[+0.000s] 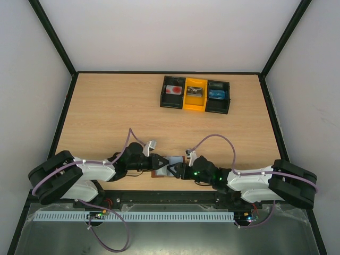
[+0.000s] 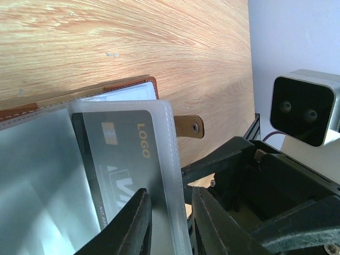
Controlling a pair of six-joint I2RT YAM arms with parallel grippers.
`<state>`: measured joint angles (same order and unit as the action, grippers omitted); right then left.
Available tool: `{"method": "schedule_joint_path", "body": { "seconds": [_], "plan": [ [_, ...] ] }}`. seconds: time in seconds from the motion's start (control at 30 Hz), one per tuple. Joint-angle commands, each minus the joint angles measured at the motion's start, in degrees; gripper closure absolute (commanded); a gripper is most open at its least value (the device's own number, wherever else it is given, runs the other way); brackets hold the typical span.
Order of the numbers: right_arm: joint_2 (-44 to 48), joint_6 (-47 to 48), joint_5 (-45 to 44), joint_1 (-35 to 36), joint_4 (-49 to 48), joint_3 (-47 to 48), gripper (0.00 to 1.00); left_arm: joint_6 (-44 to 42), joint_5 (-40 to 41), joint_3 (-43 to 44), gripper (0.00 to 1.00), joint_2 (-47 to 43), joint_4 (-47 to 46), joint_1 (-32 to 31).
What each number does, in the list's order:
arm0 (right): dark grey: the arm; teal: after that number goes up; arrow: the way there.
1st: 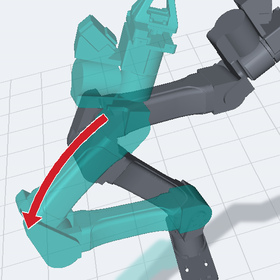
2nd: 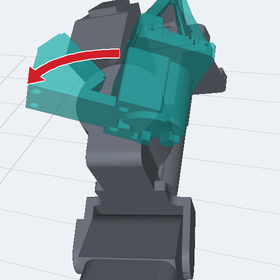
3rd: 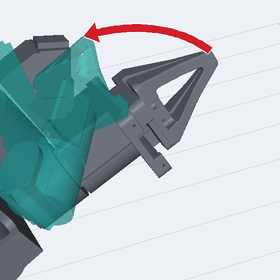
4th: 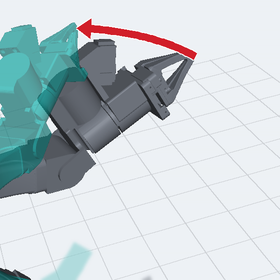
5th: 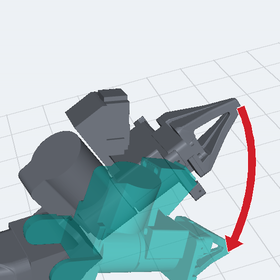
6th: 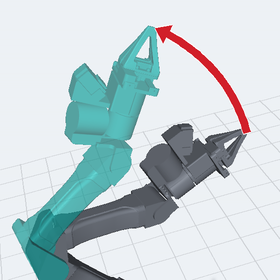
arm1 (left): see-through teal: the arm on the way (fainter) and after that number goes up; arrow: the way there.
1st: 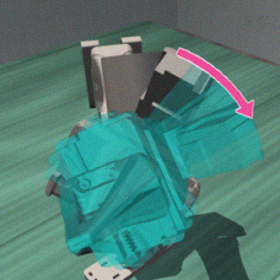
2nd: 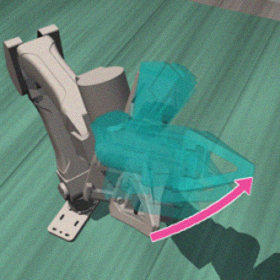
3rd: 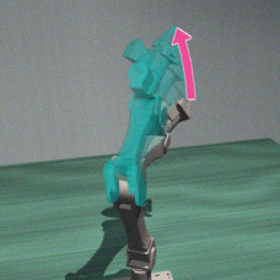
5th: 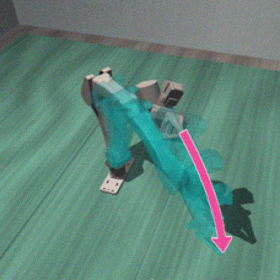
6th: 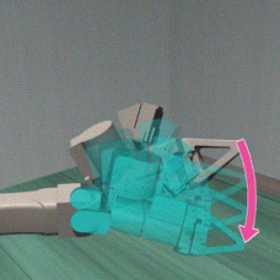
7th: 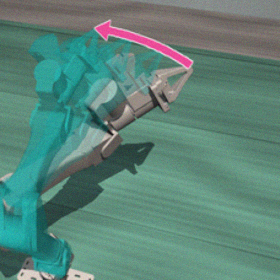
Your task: Take the credit cards out of the card holder
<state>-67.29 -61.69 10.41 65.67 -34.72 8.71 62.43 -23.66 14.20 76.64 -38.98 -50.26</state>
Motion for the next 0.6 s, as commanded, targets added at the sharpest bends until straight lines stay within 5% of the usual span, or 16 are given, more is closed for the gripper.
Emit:
{"method": "schedule_joint_path", "body": {
  "seconds": [0.0, 0.57],
  "plan": [
    [-1.6, 0.9, 2.4, 0.4, -4.7, -0.3, 0.43, -0.8, 0.6, 1.4, 0.77, -0.9, 0.4, -0.4],
    [-3.8, 0.5, 0.6, 0.4, -3.6, 1.3, 0.45, -0.9, 0.7, 1.8, 0.77, -0.3, 0.7, -0.5]
  ]
}}
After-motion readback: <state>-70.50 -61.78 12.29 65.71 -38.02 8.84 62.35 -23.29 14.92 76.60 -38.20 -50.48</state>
